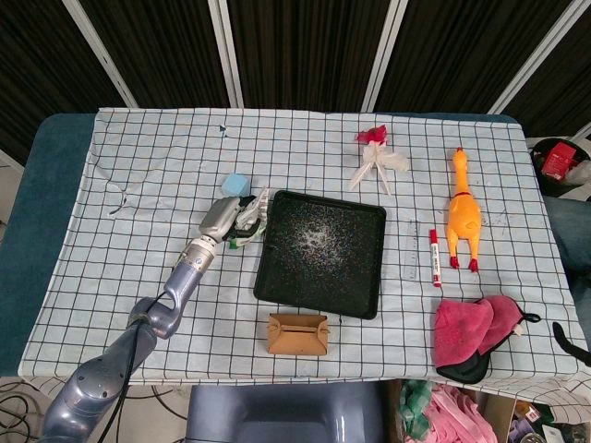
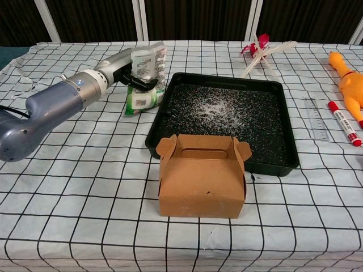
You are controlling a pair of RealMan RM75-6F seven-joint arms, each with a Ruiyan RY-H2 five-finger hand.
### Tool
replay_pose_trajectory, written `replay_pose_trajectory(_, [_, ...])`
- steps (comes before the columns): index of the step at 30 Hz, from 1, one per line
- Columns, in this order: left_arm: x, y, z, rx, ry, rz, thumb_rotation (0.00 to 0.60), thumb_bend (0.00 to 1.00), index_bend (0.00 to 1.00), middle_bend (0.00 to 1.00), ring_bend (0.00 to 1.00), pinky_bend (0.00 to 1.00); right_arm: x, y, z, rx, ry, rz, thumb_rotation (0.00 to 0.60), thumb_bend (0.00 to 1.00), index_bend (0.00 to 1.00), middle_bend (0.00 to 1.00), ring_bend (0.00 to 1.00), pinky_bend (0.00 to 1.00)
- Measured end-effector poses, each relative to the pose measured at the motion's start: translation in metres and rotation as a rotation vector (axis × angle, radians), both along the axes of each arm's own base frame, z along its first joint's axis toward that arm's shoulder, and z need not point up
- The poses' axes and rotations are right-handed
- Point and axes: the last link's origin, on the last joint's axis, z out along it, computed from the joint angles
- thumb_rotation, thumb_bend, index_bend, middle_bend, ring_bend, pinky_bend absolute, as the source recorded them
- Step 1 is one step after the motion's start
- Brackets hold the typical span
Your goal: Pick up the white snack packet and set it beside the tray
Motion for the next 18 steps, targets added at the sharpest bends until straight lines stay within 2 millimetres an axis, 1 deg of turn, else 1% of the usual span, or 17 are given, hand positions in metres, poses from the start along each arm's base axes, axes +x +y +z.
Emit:
replay_pose_trajectory(2, [-0.0009,-0.0002,-0.0007,-0.005,0.003,0.002,0.600,0.43,0.38,0.36,0.28,0.51,0.0000,0.0000,0.0000,-0.001,0.000,0.000,0.600,0.25,0.20,0.08,0.18,0.28])
replay_pose_trajectory(5, [-0.0017,0.0004,-0.0002,-0.008,0.001,0.006,0.600,0.40,0.34,0.31,0.23,0.44,0.0000,-0.0001,0.0002,-0.002,0.001,0.001,0.600,0.25,0.20,0.08,0.18,0.27])
replay_pose_trajectory(11, [-0.0030,0.0014,0.0028,-0.006,0.014,-0.005,0.600,0.35,0.30,0.24,0.15,0.31,0.0003,-0.0001,0.0001,-0.007,0.005,0.003,0.600,0.25,0.20,0.08,0.18,0.27])
replay_pose_trajectory(14, [-0.0040,0.0010,0.0054,0.000,0.023,-0.019,0.600,0.35,0.28,0.23,0.14,0.29,0.0005,-0.0002,-0.0004,-0.005,0.007,0.004,0.600,0.25,0.20,0.08,0.18,0.27])
replay_pose_trajectory(18, [-0.0043,-0.0016,0.0085,0.002,0.017,-0.040,0.600,0.35,0.28,0.22,0.13,0.28,0.0006,-0.0002,-0.0004,-0.006,0.008,0.004,0.600,0.25,0.20,0.08,0.18,0.27])
